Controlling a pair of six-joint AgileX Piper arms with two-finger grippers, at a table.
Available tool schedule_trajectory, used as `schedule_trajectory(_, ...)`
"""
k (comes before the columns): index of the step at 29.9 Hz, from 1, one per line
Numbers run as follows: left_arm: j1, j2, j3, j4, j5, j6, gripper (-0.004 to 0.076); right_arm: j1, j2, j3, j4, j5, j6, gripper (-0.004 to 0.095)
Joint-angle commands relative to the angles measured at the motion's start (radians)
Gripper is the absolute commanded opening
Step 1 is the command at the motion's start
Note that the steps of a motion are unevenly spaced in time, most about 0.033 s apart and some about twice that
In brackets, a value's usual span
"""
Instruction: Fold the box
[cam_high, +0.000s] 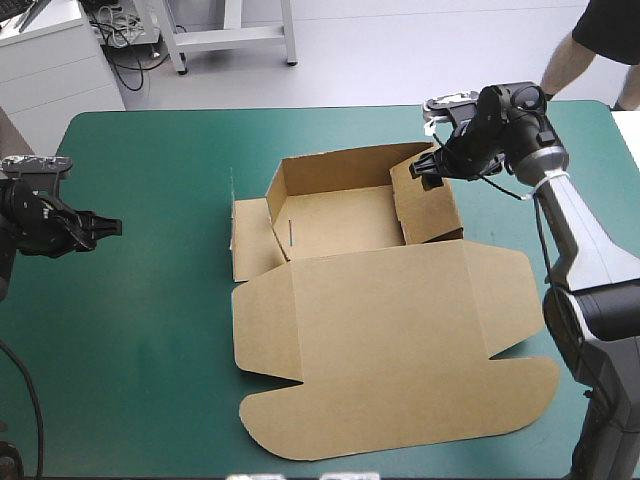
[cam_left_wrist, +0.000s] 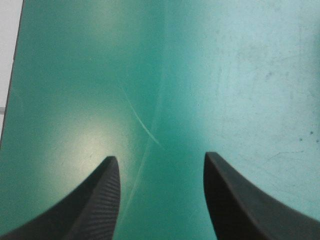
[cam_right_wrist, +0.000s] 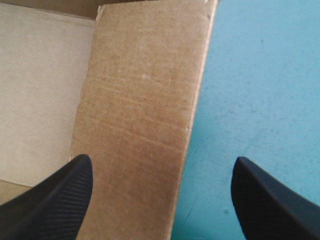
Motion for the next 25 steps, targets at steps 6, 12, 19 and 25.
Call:
schedule_trajectory(6,-0.001,-0.033,-0.026,-0.007,-0.04,0.003,0.0361,0.002,0.057,-0.03,0.011,-0.029,0.025,0.0704)
schedule_trajectory(12,-0.001,-0.033,-0.026,-0.007,-0.032,0.004,0.0361,0.002,0.102,-0.032,0.015,-0.053,0.025,0.0503)
schedule_trajectory(19,-0.001,-0.033,-0.026,-0.007,-0.032,0.004,0.0361,0.002,0.103,-0.034,0.009,-0.069,0.023,-0.001)
schedule_trajectory(25,-0.001,-0.033,-0.026,-0.011,-0.034,0.004,0.0361,0.002,0.094,-0.034,-0.002,-0.06,0.025,-0.0008)
